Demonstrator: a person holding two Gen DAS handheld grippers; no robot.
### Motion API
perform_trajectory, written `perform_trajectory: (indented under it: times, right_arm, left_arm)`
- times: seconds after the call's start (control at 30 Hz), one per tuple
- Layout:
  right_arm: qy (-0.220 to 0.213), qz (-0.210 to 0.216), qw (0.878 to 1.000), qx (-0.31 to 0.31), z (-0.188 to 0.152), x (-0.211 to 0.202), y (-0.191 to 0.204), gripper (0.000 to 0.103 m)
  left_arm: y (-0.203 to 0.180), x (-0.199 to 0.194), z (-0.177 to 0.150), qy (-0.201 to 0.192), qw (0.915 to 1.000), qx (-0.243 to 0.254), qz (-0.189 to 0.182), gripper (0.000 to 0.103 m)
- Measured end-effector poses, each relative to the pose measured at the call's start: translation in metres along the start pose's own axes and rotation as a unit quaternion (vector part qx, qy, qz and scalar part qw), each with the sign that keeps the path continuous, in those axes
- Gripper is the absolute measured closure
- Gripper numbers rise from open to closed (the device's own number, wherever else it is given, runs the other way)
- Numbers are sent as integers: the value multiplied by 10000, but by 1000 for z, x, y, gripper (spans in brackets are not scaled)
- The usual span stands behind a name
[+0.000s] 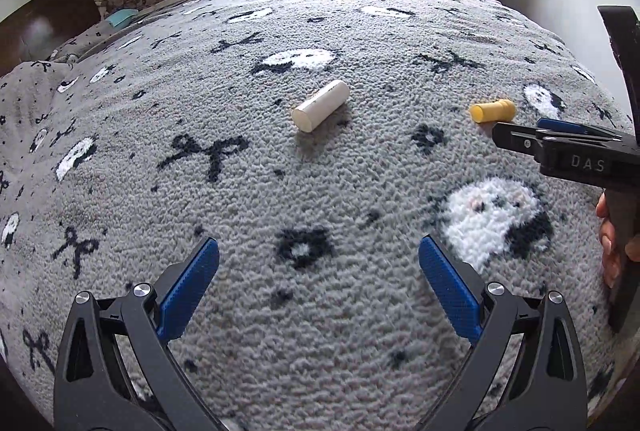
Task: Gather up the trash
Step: 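Grasp the yellow cap with the right tool while the left tool grasps the white lip balm tube, then carry the yellow cap and white tube down past the bed edge toward the bin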
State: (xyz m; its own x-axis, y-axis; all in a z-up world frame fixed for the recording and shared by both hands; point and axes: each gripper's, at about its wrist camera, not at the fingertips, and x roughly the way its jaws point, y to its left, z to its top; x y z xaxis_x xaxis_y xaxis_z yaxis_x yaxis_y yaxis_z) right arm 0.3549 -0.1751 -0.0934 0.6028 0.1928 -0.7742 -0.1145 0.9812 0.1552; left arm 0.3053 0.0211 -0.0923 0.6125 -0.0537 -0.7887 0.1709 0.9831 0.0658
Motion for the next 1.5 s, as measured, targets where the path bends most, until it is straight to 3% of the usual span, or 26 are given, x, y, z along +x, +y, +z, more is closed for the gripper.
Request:
perform_trajectory:
  times: [0.13,0.27,0.43,0.63,0.8,1.0,1.37,1.5]
  right_arm:
    - [-19,5,10000,72,9,13,0,26]
    - [-48,-89,9999,26,11,17,1,45]
    - [-126,-55,9999,-8,11,17,-1,46]
    - [-175,-14,9998,-64,8,15,-1,46]
    - [-198,-23,9998,-88,6,12,0,46]
    - [-186,-251,9990,-312,-5,-5,0,46]
    - [-309,-857,9936,-668,-56,-59,-17,46]
    - [-250,-875,9932,-730,-83,-77,-22,46]
  left_arm:
    - [4,14,18,-42,10000,-62,64,8]
    - [8,31,38,-69,9998,-155,91,8]
    - [9,55,62,-108,9996,-181,173,14]
    - [8,73,77,-93,9998,-160,35,37]
    - [5,79,82,-17,9998,-124,-122,69]
    - [-5,68,70,33,9999,-19,-151,83]
    - [-28,16,13,6,9994,62,-348,84]
    - [-37,-7,-11,-53,9993,132,-344,84]
